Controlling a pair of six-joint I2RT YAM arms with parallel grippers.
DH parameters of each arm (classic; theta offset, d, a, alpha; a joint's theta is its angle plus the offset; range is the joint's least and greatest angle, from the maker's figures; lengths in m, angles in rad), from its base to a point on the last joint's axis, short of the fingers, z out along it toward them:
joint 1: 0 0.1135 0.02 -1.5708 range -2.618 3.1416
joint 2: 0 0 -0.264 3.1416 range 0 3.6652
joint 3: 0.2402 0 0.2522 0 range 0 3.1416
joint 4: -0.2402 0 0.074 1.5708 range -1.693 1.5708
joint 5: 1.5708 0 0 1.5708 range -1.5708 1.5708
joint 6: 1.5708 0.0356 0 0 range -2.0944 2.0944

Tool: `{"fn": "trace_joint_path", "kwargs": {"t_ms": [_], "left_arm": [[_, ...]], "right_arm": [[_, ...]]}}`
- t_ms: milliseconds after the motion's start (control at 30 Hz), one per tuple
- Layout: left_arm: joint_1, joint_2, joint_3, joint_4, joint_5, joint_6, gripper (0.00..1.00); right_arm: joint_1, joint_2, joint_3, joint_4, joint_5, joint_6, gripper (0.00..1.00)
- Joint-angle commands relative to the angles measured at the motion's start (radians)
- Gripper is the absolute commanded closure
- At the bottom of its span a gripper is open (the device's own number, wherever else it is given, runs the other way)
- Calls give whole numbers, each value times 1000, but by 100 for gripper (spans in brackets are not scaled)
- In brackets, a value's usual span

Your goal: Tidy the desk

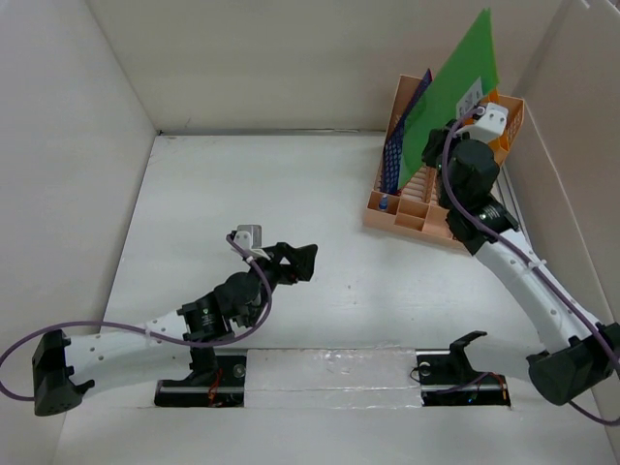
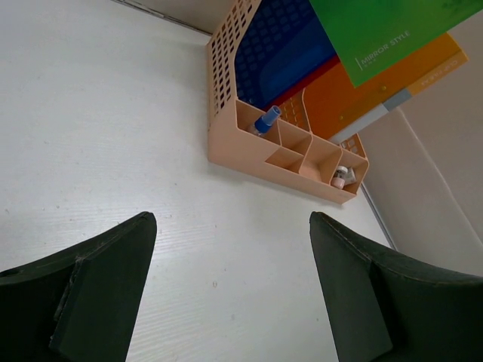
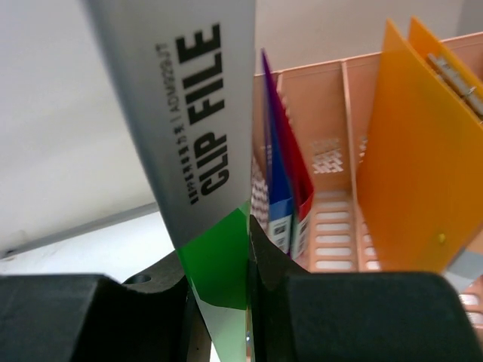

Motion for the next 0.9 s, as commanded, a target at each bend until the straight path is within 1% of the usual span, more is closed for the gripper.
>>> {"fn": "trace_joint_path", "kwargs": {"t_ms": [0,100,133,167,200,233,300,367,467,500,633,767,867], "left_arm": [[3,-12,-13,65,-1,6,21],[3,-8,-4,53,-1,6,21],[3,-9,-12,61,1,6,21],[3,-9,-18,68,6,12,21],[3,-9,-18,68,4,14,21],[3,-8,-12,59,4,17,21],[3,-3,-10,58,3,17,21],[3,4,-29,90,1,20,21],[3,29,-1,61,-5,28,21],[3,37,0,61,-13,26,21],[3,46,-20,93,-5,32,21],[3,57,-16,76,-14,25,20],[3,61,-23,84,-24,32,21]], "right_arm": [[-28,56,73,91,18,-54,100],[-46,97,55,175,-27,-95,100],[-46,125,49,229,-28,-106,100],[-46,160,58,244,-34,-117,100],[-46,160,58,240,-34,-115,100],[-46,194,78,243,-33,-114,100],[-46,219,78,278,-40,-117,100],[-46,261,82,292,-34,-121,100],[-46,311,72,359,22,-132,100],[-46,324,66,408,41,-134,100],[-46,387,41,491,68,-144,100],[-46,441,18,553,88,-135,100],[-46,463,-26,629,111,-134,100]]}}
